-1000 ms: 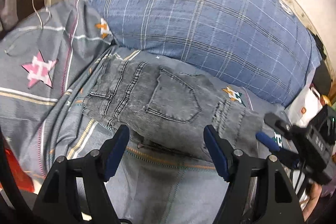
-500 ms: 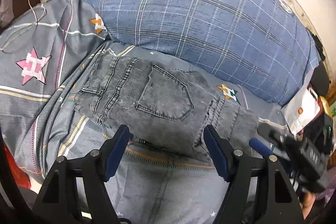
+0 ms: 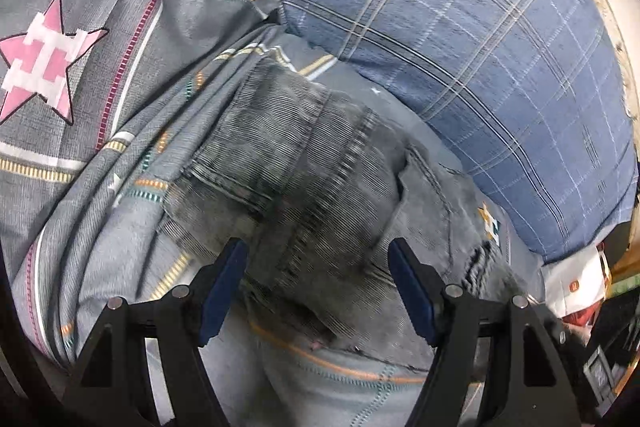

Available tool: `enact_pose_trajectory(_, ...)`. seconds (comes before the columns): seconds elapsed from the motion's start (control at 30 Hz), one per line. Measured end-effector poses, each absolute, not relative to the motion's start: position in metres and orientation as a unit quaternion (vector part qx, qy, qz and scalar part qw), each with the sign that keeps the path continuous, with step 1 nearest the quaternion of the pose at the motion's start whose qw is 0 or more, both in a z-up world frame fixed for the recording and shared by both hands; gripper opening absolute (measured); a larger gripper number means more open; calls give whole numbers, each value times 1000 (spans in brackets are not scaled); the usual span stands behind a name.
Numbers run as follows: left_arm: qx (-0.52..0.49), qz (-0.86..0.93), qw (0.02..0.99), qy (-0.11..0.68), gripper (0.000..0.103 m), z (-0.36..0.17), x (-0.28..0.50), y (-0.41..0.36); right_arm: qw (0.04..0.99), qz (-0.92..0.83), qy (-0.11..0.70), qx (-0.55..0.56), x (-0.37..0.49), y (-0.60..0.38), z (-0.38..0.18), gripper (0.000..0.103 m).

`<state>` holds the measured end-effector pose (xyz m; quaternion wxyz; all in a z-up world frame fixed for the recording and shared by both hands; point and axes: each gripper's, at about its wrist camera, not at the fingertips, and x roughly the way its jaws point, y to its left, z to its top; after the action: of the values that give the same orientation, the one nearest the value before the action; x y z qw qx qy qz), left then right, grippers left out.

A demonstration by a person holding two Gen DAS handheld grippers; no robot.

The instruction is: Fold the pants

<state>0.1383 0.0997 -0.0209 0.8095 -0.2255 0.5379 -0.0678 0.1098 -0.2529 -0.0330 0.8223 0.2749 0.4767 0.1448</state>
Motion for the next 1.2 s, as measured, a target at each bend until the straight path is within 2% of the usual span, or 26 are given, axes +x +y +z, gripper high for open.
enact_pose_trajectory(0.1, -236, -60, 796, 555, 72, -31, 136, 113, 818, 155, 468, 296, 128, -243, -57, 82)
enact_pose_trajectory(0.27, -286, -22, 769, 571, 72, -44, 125, 126, 781, 171, 511, 316, 135, -235, -98, 78)
enact_pose_trajectory(0.4, -273, -39, 773, 572, 72, -47, 122, 109, 782, 193, 508, 306, 136, -228, -93, 75)
enact_pose_trajectory(0.57, -309, -28, 742, 595, 72, -76, 127, 120, 785, 202, 507, 294, 130, -221, -90, 75)
enact_pose_trajectory(0.73, -361, 8, 753, 551, 71, -77, 130, 144, 794, 193, 507, 276, 124, -215, -91, 75)
enact_pose_trajectory(0.8, -362, 20, 757, 544, 62, -80, 133, 146, 800, 191, 506, 259, 122, -210, -92, 73)
enact_pose_trajectory(0.83, -361, 22, 760, 540, 49, -79, 133, 146, 807, 189, 504, 245, 121, -207, -92, 72)
enact_pose_trajectory(0.87, -367, 14, 761, 535, 38, -78, 132, 146, 814, 189, 496, 238, 119, -205, -90, 65)
enact_pose_trajectory(0.9, -371, 7, 762, 531, 38, -76, 131, 146, 820, 195, 482, 238, 117, -204, -87, 61)
enact_pose_trajectory(0.97, -362, 6, 770, 525, 40, -73, 128, 143, 824, 219, 465, 237, 115, -199, -80, 61)
enact_pose_trajectory(1.0, -359, 7, 768, 530, 45, -76, 130, 142, 824, 227, 461, 238, 115, -197, -79, 61)
enact_pose_trajectory(1.03, -360, 9, 759, 542, 55, -84, 133, 141, 822, 235, 462, 236, 115, -194, -80, 61)
enact_pose_trajectory(1.1, -362, 13, 767, 529, 54, -83, 133, 144, 814, 238, 481, 223, 119, -185, -87, 60)
enact_pose_trajectory(1.17, -339, 17, 785, 519, 26, -75, 133, 141, 810, 232, 496, 212, 120, -182, -96, 59)
enact_pose_trajectory(1.2, -328, 15, 791, 515, 24, -71, 134, 139, 809, 232, 496, 215, 120, -183, -96, 59)
